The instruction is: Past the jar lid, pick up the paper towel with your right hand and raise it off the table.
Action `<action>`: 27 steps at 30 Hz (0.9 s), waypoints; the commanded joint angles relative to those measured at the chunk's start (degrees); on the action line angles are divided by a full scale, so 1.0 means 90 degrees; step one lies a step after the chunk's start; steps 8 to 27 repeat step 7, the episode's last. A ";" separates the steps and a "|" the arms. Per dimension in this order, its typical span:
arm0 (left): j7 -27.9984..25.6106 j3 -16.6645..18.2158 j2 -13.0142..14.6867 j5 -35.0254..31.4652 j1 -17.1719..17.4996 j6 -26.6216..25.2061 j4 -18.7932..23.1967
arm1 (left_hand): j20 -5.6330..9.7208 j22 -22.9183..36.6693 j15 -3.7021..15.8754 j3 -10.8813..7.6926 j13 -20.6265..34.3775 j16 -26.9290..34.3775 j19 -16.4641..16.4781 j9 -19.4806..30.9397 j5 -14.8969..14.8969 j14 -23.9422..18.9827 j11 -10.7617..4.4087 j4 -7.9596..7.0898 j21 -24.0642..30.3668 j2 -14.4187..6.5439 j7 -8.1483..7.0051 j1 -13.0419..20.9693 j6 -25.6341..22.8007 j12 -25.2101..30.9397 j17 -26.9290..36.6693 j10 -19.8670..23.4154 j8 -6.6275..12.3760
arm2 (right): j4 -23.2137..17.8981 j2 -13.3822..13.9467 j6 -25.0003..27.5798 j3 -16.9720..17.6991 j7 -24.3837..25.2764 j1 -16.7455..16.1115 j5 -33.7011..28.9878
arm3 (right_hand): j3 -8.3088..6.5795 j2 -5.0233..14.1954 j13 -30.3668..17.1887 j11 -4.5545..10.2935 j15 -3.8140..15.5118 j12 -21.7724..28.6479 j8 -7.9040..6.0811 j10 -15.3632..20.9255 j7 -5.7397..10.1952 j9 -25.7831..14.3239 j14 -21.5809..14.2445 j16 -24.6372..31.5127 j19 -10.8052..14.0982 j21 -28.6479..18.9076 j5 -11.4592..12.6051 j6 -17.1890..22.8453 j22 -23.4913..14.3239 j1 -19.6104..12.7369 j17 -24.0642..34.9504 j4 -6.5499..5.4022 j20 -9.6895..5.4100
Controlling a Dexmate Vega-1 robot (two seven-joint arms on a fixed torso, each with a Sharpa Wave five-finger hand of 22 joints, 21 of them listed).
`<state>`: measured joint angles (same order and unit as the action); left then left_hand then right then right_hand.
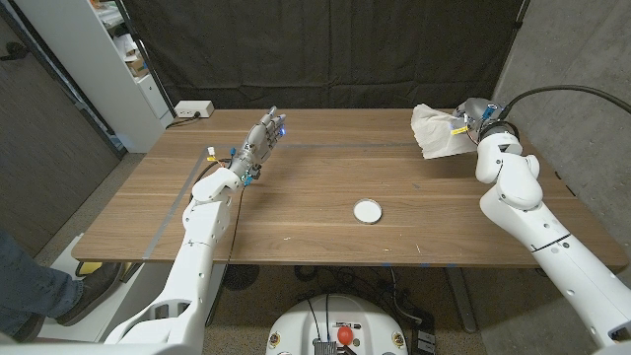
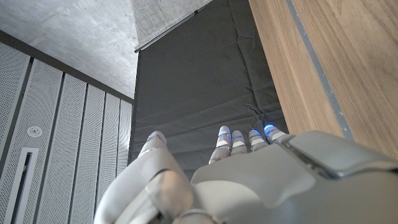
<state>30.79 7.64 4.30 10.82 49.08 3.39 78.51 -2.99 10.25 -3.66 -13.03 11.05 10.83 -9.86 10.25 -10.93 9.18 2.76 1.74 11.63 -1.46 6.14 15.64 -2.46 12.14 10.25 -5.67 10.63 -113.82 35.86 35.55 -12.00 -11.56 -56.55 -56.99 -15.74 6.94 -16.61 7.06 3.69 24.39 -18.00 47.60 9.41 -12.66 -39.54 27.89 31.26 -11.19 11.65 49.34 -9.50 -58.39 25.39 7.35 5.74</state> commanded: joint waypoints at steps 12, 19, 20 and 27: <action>0.0025 0.0015 -0.0002 0.0026 0.0029 0.0000 0.0022 | -0.0032 0.0028 -0.0004 -0.0006 0.0013 0.0008 -0.0714 0.0011 0.0021 0.0019 -0.0010 0.0022 -0.0016 -0.0084 -0.0006 -0.0007 -0.0024 -0.0008 0.0033 0.0013 0.0032 | -0.0012 -0.0041 -0.0060 0.0002 -0.0038 0.0001 -0.0100 | 0.0009 0.0009 -0.0036 -0.0011 0.0816 0.0037 0.0020 0.0062 0.0006 -0.0015 -0.0048 -0.0049 0.0040 0.0017 0.0031 0.0075 -0.0027 -0.0097 0.0029 0.0013 -0.0021; 0.0025 0.0015 -0.0002 0.0026 0.0029 0.0000 0.0022 | -0.0032 0.0028 -0.0004 -0.0006 0.0013 0.0008 -0.0714 0.0011 0.0021 0.0019 -0.0010 0.0022 -0.0016 -0.0084 -0.0006 -0.0007 -0.0024 -0.0008 0.0033 0.0013 0.0032 | -0.0012 -0.0041 -0.0060 0.0002 -0.0038 0.0001 -0.0100 | 0.0009 0.0009 -0.0036 -0.0011 0.0816 0.0037 0.0020 0.0062 0.0006 -0.0015 -0.0048 -0.0049 0.0040 0.0017 0.0031 0.0075 -0.0027 -0.0097 0.0029 0.0013 -0.0021; 0.0025 0.0015 -0.0002 0.0026 0.0029 0.0000 0.0022 | -0.0032 0.0028 -0.0004 -0.0006 0.0013 0.0008 -0.0714 0.0011 0.0021 0.0019 -0.0010 0.0022 -0.0016 -0.0084 -0.0006 -0.0007 -0.0024 -0.0008 0.0033 0.0013 0.0032 | -0.0012 -0.0041 -0.0060 0.0002 -0.0038 0.0001 -0.0100 | 0.0009 0.0009 -0.0036 -0.0011 0.0816 0.0037 0.0020 0.0062 0.0006 -0.0015 -0.0048 -0.0049 0.0040 0.0017 0.0031 0.0075 -0.0027 -0.0097 0.0029 0.0013 -0.0021; 0.0025 0.0015 -0.0002 0.0026 0.0029 0.0000 0.0022 | -0.0032 0.0028 -0.0004 -0.0006 0.0013 0.0008 -0.0714 0.0011 0.0021 0.0019 -0.0010 0.0022 -0.0016 -0.0084 -0.0006 -0.0007 -0.0024 -0.0008 0.0033 0.0013 0.0032 | -0.0012 -0.0041 -0.0060 0.0002 -0.0038 0.0001 -0.0100 | 0.0009 0.0009 -0.0036 -0.0011 0.0816 0.0037 0.0020 0.0062 0.0006 -0.0015 -0.0048 -0.0049 0.0040 0.0017 0.0031 0.0075 -0.0027 -0.0097 0.0029 0.0013 -0.0021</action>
